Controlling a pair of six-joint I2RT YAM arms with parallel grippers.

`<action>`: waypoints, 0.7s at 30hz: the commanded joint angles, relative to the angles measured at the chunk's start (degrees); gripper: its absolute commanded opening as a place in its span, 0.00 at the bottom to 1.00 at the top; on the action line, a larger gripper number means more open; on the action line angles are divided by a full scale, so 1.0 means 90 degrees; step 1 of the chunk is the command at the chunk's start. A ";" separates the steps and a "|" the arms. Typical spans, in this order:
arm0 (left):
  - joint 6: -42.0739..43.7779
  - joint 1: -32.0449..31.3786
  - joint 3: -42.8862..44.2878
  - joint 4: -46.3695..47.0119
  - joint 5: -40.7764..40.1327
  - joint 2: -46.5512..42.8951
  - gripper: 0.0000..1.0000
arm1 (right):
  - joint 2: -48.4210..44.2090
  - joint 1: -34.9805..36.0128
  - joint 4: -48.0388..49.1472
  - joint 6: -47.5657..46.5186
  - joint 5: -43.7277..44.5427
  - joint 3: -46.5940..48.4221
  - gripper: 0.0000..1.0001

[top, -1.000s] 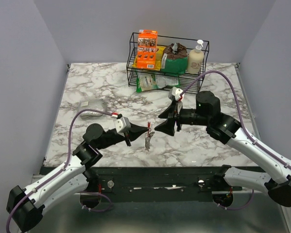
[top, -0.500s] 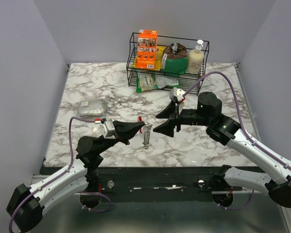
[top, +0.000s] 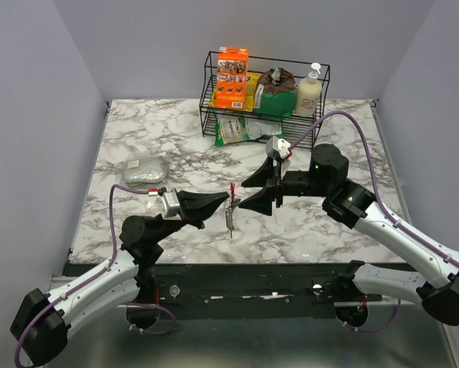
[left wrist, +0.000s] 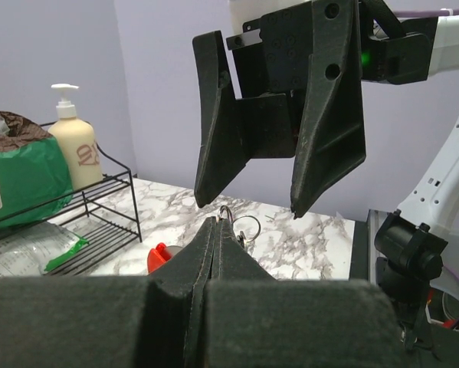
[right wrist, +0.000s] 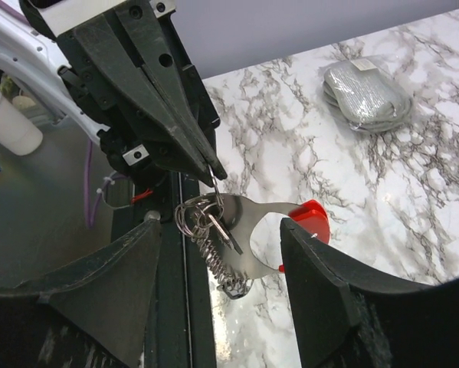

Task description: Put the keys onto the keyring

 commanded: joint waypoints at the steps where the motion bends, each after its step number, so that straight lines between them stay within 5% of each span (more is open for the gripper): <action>1: 0.0051 -0.0026 0.0198 0.0109 0.0095 -0.0088 0.00 | 0.0013 0.0032 0.0316 0.0130 -0.0410 -0.0060 0.69; 14: 0.0129 -0.0026 0.0247 -0.0106 0.0046 -0.0136 0.00 | 0.0404 0.0042 0.0277 0.0355 -0.0332 0.0008 0.54; 21: 0.0158 -0.0026 0.0267 -0.0184 0.0017 -0.0176 0.00 | 0.0365 0.0042 0.0248 0.0277 -0.0371 -0.0031 0.26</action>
